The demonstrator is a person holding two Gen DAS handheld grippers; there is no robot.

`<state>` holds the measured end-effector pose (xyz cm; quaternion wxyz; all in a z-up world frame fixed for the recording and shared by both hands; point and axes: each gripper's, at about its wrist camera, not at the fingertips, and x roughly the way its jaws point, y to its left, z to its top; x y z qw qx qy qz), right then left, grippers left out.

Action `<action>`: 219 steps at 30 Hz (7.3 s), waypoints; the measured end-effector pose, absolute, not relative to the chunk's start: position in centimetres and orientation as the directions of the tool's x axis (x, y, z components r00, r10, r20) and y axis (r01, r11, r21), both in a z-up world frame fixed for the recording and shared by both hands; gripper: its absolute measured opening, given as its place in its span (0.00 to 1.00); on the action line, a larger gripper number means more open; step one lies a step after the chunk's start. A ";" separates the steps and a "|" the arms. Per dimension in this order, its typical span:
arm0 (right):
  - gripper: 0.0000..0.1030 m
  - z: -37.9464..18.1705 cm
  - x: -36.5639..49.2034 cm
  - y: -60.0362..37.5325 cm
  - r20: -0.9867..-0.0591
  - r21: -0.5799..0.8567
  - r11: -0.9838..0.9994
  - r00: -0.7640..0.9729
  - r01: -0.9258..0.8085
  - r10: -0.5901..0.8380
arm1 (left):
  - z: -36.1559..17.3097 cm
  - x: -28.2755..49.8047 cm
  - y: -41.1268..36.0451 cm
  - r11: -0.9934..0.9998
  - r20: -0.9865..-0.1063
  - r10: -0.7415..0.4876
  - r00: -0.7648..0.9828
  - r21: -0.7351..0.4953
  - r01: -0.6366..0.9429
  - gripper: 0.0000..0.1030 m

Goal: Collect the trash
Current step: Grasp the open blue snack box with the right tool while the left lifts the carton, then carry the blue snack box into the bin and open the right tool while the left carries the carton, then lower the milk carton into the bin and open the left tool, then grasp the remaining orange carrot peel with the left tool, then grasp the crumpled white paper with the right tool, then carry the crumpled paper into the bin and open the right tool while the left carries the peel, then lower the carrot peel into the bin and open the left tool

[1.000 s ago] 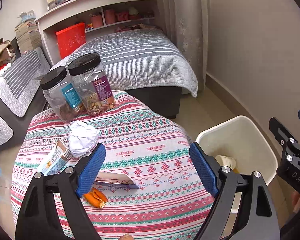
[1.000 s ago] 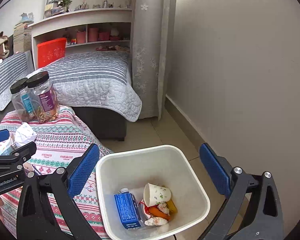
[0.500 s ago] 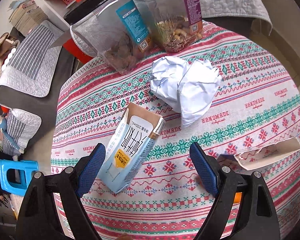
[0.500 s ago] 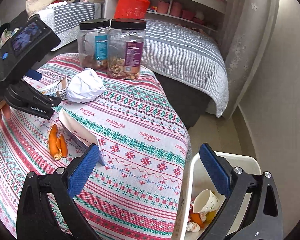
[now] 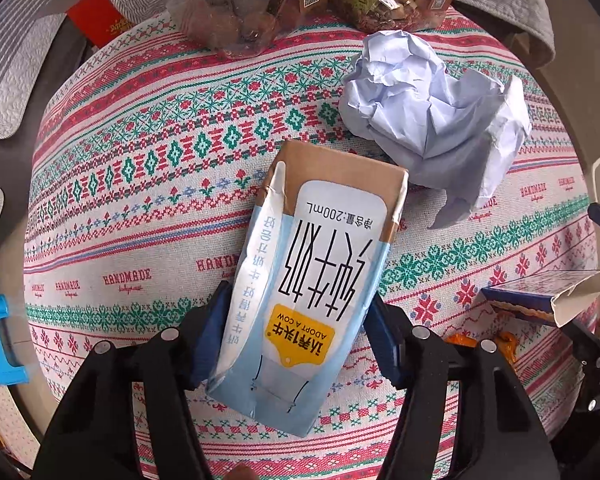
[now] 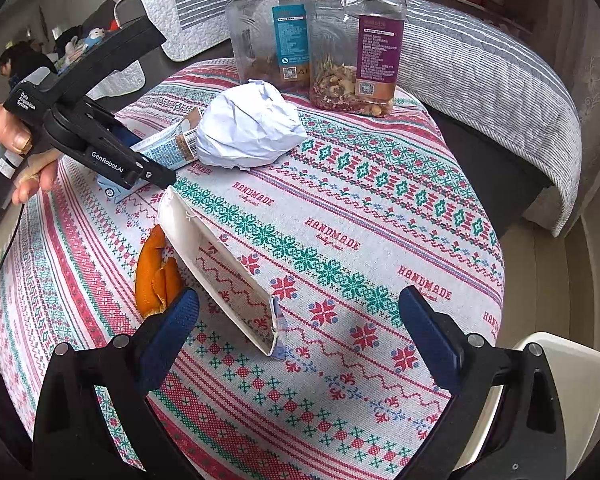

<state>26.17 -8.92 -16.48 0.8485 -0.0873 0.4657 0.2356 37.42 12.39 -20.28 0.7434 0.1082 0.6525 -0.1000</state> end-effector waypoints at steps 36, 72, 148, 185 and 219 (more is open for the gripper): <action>0.12 -4.2 14.5 -17.9 -0.615 0.111 0.964 0.746 -0.240 0.256 | -5.4 17.4 4.0 0.996 -0.774 -0.068 0.629 -0.088 -0.001 0.58; 0.58 -3.4 7.8 -37.3 -0.571 0.127 0.952 0.805 0.279 -0.160 | -4.6 14.5 -18.1 0.930 -0.658 -0.324 0.679 -0.092 0.355 0.58; 0.64 -16.2 34.4 -0.1 -0.828 0.215 0.976 0.525 -0.028 0.198 | -10.7 19.7 17.1 0.940 -0.867 0.071 0.493 -0.108 -0.324 0.19; 0.54 -5.3 16.0 -19.4 -0.614 0.153 0.988 0.784 0.012 0.086 | -5.7 17.5 7.1 0.984 -0.764 0.087 0.639 -0.033 -0.174 0.19; 0.93 -3.6 7.2 -39.6 -0.570 0.102 0.871 0.746 0.481 -0.345 | -1.7 15.7 -18.8 0.942 -0.663 -0.317 0.678 -0.135 0.307 0.22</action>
